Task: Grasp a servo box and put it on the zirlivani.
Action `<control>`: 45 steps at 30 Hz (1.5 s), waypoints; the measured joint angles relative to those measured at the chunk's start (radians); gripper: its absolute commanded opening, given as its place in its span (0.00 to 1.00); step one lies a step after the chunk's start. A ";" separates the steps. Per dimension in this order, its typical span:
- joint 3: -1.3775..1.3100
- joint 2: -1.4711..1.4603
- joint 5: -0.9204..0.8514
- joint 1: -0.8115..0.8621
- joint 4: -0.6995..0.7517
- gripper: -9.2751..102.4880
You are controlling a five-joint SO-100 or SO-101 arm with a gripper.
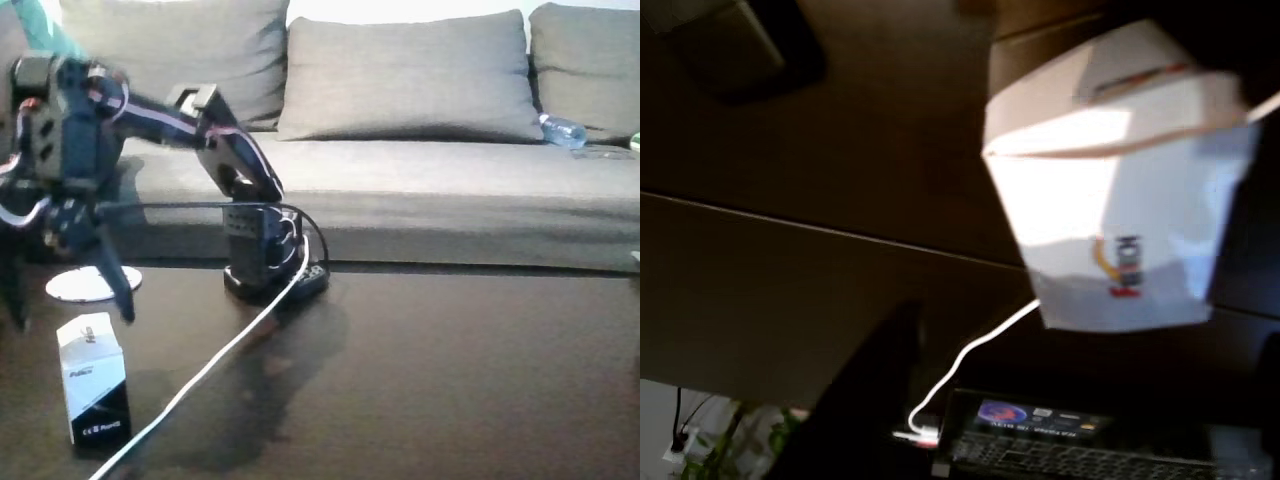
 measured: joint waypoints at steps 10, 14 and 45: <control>-0.052 -0.043 0.000 0.014 0.000 0.45; -0.052 -0.048 -0.048 0.008 0.000 0.45; 0.071 -0.049 -0.081 -0.052 0.000 0.45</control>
